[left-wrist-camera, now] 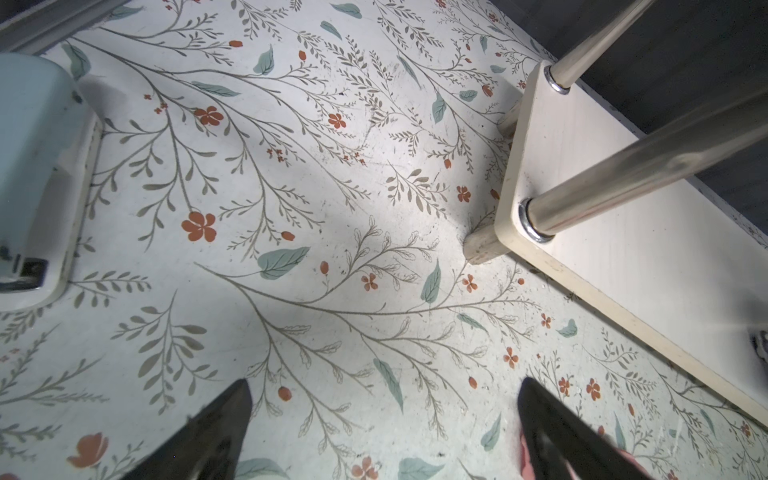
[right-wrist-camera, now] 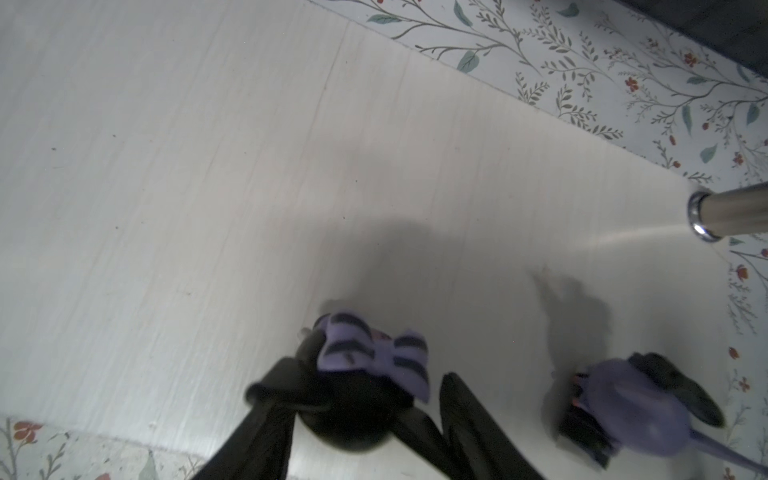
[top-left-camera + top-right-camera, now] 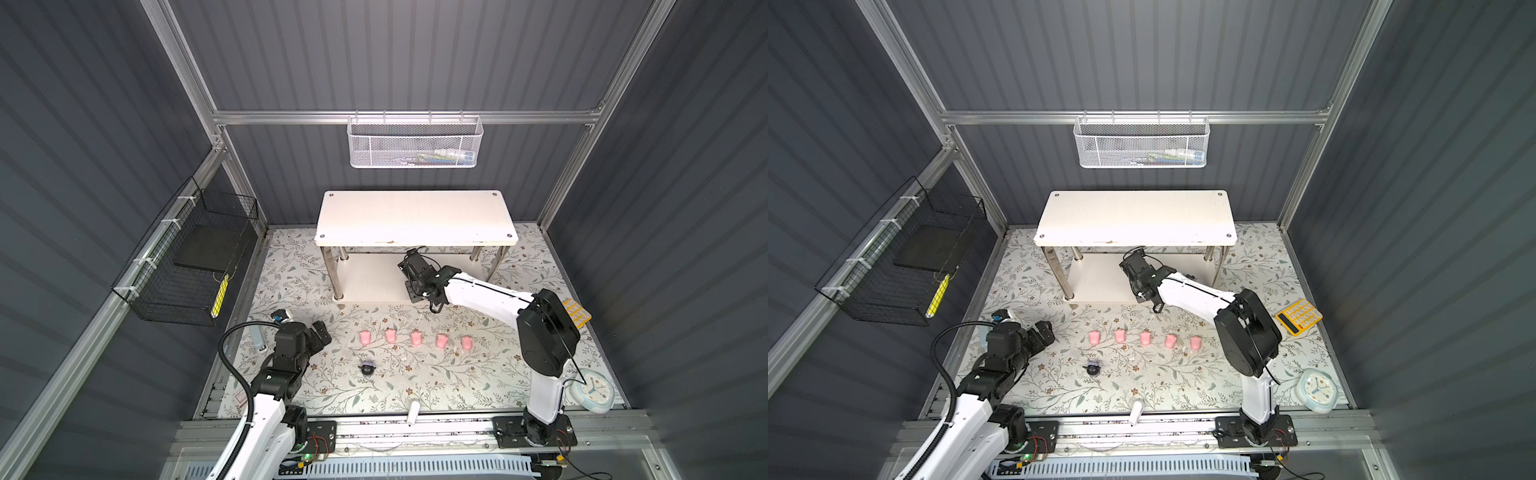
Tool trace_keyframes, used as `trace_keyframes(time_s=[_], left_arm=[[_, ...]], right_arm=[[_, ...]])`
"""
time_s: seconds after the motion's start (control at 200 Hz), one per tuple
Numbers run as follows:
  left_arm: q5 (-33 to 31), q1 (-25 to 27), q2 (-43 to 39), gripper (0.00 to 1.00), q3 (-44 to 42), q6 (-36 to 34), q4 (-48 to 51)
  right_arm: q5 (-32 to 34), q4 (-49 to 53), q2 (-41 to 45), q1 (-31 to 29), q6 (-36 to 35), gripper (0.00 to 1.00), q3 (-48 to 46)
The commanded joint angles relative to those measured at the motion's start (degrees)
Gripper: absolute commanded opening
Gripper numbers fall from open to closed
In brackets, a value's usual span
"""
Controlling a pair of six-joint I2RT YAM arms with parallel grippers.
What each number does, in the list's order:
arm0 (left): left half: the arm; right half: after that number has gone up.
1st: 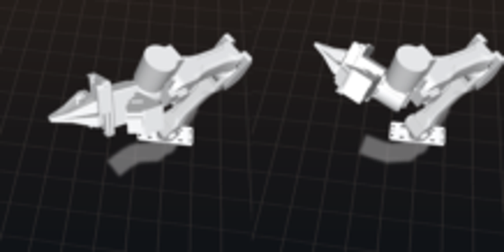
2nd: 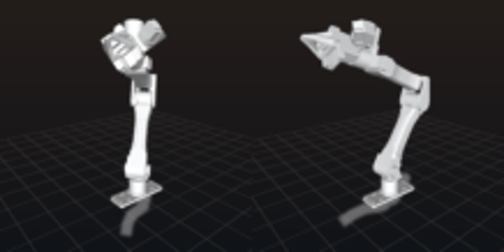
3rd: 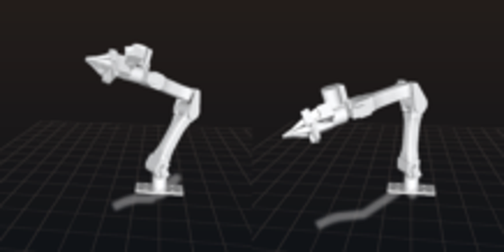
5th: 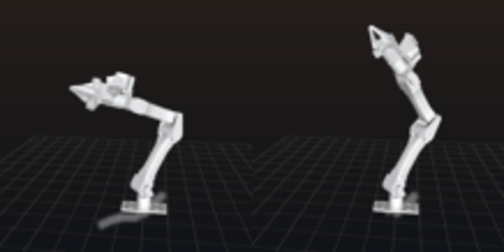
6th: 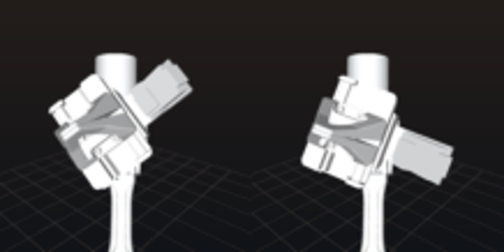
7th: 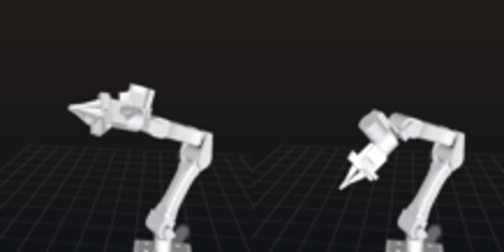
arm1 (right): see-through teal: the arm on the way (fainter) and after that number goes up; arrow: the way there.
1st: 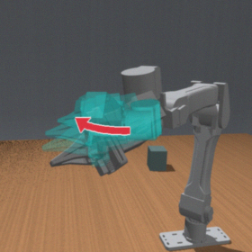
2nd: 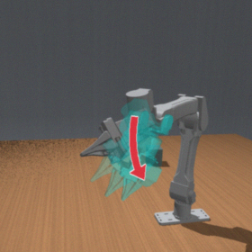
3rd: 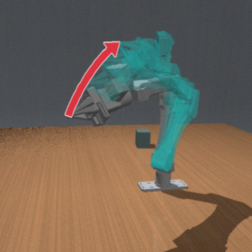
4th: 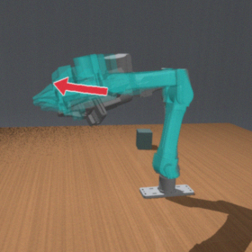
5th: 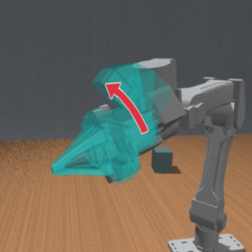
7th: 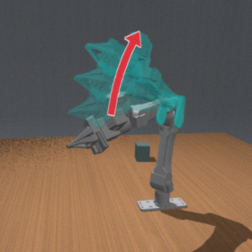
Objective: Place and organize the plastic toys onto the shelf
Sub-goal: 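Lower the black witch-cat toy onto the lower shelf and open the right gripper, then withdraw the right gripper over the pink pigs while the left arm reaches forward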
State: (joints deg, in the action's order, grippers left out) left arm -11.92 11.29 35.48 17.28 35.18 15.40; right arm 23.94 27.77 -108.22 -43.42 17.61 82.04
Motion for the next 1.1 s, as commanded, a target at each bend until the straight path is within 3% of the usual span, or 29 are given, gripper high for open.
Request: trace_keyframes(time_s=[0.0,0.51,0.876,1.096], left_arm=[[-0.4,0.2,-0.6,1.00,-0.4,-0.4,0.3],[0.6,0.2,-1.1,1.00,-0.1,-0.8,0.2],[2.3,1.0,-6.6,1.00,2.8,-3.2,4.7],[-1.8,3.3,-11.5,0.98,6.5,-2.8,10.2]], right_arm=[[-1.3,-1.1,3.5,0.4,1.6,0.60,-1.4],[-7.0,-9.8,17.0,-1.2,5.1,0.65,-14.8],[-2.4,-15.4,30.3,-7.4,8.8,0.67,-28.6],[1.2,-15.4,37.4,-9.2,12.1,0.68,-35.8]])
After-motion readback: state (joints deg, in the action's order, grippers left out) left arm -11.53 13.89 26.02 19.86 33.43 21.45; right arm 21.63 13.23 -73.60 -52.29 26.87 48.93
